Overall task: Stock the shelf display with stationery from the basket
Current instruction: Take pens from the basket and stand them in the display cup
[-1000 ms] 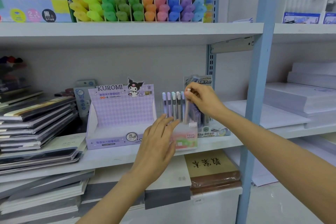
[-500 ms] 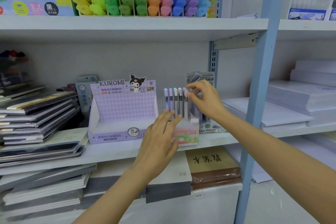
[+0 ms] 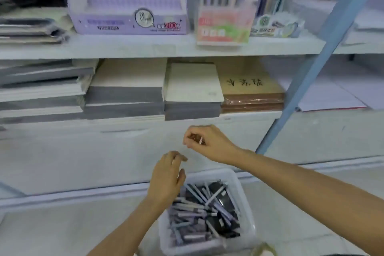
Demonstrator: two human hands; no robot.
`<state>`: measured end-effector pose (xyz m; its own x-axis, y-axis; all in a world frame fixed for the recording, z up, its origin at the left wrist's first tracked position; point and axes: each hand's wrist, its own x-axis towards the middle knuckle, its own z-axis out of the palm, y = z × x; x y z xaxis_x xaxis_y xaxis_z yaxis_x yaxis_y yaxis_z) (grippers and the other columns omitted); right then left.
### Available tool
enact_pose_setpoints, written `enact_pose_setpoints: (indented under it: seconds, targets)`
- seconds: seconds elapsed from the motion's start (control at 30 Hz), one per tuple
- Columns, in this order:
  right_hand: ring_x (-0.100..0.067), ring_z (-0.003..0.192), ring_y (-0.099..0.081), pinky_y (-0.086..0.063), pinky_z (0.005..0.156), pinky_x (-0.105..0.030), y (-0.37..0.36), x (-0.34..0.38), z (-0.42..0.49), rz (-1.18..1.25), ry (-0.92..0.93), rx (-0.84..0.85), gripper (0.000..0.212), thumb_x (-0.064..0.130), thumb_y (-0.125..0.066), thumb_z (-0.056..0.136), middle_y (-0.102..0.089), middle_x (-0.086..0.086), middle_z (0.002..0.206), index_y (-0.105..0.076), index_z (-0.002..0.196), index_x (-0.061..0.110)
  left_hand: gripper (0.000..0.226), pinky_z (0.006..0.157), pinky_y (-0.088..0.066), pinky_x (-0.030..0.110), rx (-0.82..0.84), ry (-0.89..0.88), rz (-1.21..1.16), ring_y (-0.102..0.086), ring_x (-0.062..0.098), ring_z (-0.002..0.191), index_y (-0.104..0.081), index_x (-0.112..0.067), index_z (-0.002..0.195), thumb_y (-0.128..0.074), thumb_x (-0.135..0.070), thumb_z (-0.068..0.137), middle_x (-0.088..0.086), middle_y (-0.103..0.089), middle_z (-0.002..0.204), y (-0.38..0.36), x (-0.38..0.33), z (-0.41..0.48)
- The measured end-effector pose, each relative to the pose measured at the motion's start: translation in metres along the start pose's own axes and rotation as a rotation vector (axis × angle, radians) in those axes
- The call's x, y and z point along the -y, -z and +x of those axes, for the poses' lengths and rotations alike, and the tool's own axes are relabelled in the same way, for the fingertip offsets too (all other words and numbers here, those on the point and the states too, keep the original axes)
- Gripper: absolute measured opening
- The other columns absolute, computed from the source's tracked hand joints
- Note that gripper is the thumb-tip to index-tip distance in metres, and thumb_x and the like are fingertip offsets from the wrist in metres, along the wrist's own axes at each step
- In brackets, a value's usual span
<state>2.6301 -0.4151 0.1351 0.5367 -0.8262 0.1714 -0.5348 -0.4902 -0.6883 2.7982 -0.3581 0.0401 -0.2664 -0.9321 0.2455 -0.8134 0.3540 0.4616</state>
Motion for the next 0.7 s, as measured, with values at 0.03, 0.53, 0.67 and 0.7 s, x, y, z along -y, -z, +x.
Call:
enact_pose_setpoints:
  seconds: [0.03, 0.53, 0.67, 0.7]
  targets:
    - [-0.016, 0.076, -0.062, -0.051, 0.071, -0.033, -0.021, -0.021, -0.005, -0.003, -0.066, 0.074, 0.012, 0.018, -0.058, 0.096, -0.069, 0.0, 0.085, -0.067, 0.094, 0.01, 0.033, 0.092, -0.043, 0.04, 0.106, 0.077, 0.032, -0.051, 0.032, 0.117, -0.055, -0.007, 0.127, -0.053, -0.012, 0.095, 0.013, -0.049, 0.135, -0.018, 0.013, -0.014]
    - [-0.031, 0.101, -0.055, -0.05, 0.08, -0.039, -0.208, -0.151, -0.084, -0.449, -0.452, 0.546, 0.056, 0.047, -0.056, 0.094, -0.033, -0.015, 0.137, -0.04, 0.131, 0.009, 0.067, 0.115, -0.021, 0.028, 0.393, 0.358, -0.018, -0.021, 0.018, 0.147, -0.011, -0.012, 0.153, -0.049, -0.019, 0.099, 0.002, -0.002, 0.161, -0.108, 0.084, -0.113]
    - [-0.03, 0.087, -0.059, -0.043, 0.066, -0.035, -0.222, -0.154, -0.084, -0.546, -0.383, 0.588, 0.041, 0.024, -0.047, 0.101, -0.038, -0.019, 0.135, -0.034, 0.134, 0.004, 0.065, 0.113, -0.027, 0.031, 0.359, 0.368, -0.034, -0.03, 0.021, 0.143, -0.016, -0.013, 0.153, -0.05, -0.017, 0.098, 0.002, -0.011, 0.162, -0.112, 0.085, -0.114]
    - [-0.028, 0.083, -0.059, -0.042, 0.064, -0.036, -0.222, -0.156, -0.085, -0.525, -0.361, 0.618, 0.033, 0.017, -0.044, 0.101, -0.044, -0.018, 0.129, -0.037, 0.13, 0.004, 0.064, 0.113, -0.027, 0.031, 0.351, 0.367, -0.034, -0.03, 0.021, 0.142, -0.017, -0.013, 0.153, -0.05, -0.017, 0.098, 0.003, -0.014, 0.161, -0.112, 0.085, -0.114]
